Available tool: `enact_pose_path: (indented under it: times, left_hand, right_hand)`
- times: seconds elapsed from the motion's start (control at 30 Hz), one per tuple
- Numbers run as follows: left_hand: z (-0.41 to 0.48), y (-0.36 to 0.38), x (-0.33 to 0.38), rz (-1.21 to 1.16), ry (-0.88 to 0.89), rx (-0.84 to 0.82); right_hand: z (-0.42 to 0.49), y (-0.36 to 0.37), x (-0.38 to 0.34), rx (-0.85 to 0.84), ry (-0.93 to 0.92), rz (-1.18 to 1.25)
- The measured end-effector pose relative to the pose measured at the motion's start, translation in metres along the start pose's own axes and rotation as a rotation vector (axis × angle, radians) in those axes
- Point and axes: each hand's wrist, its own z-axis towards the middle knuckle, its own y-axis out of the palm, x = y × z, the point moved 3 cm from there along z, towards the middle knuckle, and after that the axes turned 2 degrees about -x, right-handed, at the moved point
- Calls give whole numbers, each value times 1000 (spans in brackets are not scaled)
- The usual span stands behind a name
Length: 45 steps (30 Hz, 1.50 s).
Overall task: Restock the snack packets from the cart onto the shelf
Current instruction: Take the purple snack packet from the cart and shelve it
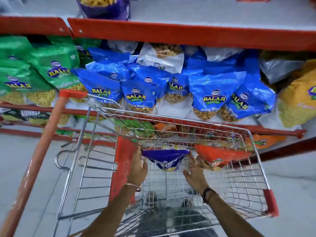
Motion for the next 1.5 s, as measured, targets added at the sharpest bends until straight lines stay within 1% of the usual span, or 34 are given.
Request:
enact_pose_path:
  times: [0.07, 0.13, 0.2, 0.27, 0.3, 0.37, 0.43, 0.53, 0.57, 0.67, 0.73, 0.83, 0.9, 1.03, 1.1, 1.13, 1.17, 1.2, 1.27, 1.3, 1.37, 1.43, 1.5]
  left_hand:
    - [11, 16, -26, -117, -140, -25]
    - [14, 34, -43, -261, -311, -91]
    - [22, 47, -55, -428, -430, -83]
    - [35, 58, -62, -468, -417, -44]
    - [39, 60, -63, -484, -419, 3]
    - [50, 63, -71, -468, -484, 109]
    - [57, 65, -78, -491, -529, 117]
    - [63, 71, -95, -610, -560, 95]
    - [62, 70, -93, -638, -546, 65]
    - [62, 52, -69, -588, -439, 119]
    - [59, 33, -44, -539, -415, 149]
    - [44, 4, -5, -443, -356, 97]
    - [33, -18, 17, -331, -314, 127]
    - [15, -60, 75, -226, -95, 242]
    - [8, -81, 112, -215, 62, 314]
    - [5, -90, 131, -230, 130, 346]
    - [3, -98, 150, -266, 158, 355]
    - [1, -106, 167, -342, 156, 339]
    - [-2, -116, 199, -572, 165, 277]
    - [-4, -121, 216, -630, 192, 252]
    - [-10, -135, 256, -660, 300, 246]
    - [-16, -149, 296, -705, 402, 226]
    - [-19, -164, 333, -714, 499, 225]
  right_hand:
    - [14, 4, -1, 34, 29, 86]
    - [27, 10, 0, 74, 38, 134]
    - [42, 16, 5, 106, 78, 208]
    - [52, 22, 5, 129, 71, 289]
    - [57, 24, 6, 147, 75, 316]
    - [68, 29, 13, 211, 80, 339]
    - [69, 28, 15, 266, 82, 323]
    - [73, 24, 16, 326, 91, 270]
    - [72, 21, 16, 336, 85, 256]
    - [62, 10, 3, 374, 32, 240]
    - [52, 2, -10, 416, -31, 244]
    - [30, -8, -31, 441, -77, 253]
    - [13, -18, -48, 448, -105, 284]
    - [-24, -54, -91, 537, -271, 332]
    - [-40, -78, -111, 579, -347, 351]
    - [-49, -91, -122, 599, -386, 366]
    - [-56, -105, -132, 625, -426, 379]
    - [-63, -121, -143, 650, -471, 390]
    - [-77, -153, -165, 687, -545, 380]
    - [-85, -170, -177, 705, -572, 369]
    - [-100, -203, -198, 718, -622, 406]
    - [-114, -236, -220, 690, -688, 479]
    - [-127, -270, -244, 695, -768, 493]
